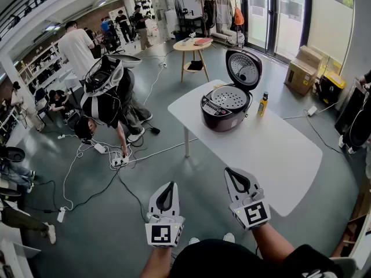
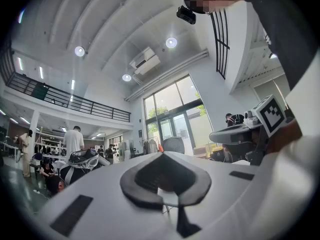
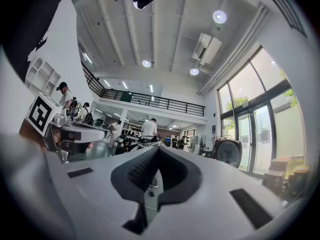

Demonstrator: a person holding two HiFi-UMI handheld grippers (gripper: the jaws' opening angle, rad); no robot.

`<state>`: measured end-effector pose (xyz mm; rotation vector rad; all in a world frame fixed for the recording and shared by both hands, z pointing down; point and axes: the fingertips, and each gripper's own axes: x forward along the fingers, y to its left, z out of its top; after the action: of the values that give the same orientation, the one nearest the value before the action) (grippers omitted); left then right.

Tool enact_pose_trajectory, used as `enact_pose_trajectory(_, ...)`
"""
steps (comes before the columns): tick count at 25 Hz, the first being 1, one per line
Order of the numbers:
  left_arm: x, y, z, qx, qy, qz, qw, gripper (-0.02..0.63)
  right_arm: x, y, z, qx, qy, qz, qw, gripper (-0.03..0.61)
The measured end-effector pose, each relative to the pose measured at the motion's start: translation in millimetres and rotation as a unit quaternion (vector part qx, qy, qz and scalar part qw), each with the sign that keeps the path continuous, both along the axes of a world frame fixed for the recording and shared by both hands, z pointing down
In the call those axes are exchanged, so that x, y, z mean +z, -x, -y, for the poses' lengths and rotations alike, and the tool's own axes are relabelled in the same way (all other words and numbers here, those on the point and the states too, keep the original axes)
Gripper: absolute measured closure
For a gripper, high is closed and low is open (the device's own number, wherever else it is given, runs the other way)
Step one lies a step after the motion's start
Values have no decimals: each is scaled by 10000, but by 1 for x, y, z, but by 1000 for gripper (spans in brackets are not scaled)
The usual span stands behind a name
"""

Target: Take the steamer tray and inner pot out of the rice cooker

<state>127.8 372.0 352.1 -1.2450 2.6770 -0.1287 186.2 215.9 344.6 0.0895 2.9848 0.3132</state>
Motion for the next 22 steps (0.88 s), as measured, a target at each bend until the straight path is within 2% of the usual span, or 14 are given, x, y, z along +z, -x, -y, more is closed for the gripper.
enact_pose_trajectory(9, 5, 6, -17, -144, 44, -64, 9999, 615, 8, 5, -7, -7, 73, -210, 9998, 581)
enact_pose_trajectory(15, 13, 26, -28, -301, -206, -553, 9978, 615, 11, 14, -8, 43, 38, -185, 9998, 580)
enact_pose_trajectory(19, 22, 40, -33, -487, -3, -673, 9965, 614, 16, 22, -11, 8, 98, -139, 9999, 575)
enact_pose_trajectory(20, 24, 44, -38, -551, 17, -695, 9961, 612, 15, 26, -15, -25, 123, -119, 9999, 532)
enact_pose_trajectory(22, 26, 50, -46, -636, -51, -750, 9951, 506, 12, 32, -21, -10, 119, -96, 9999, 407)
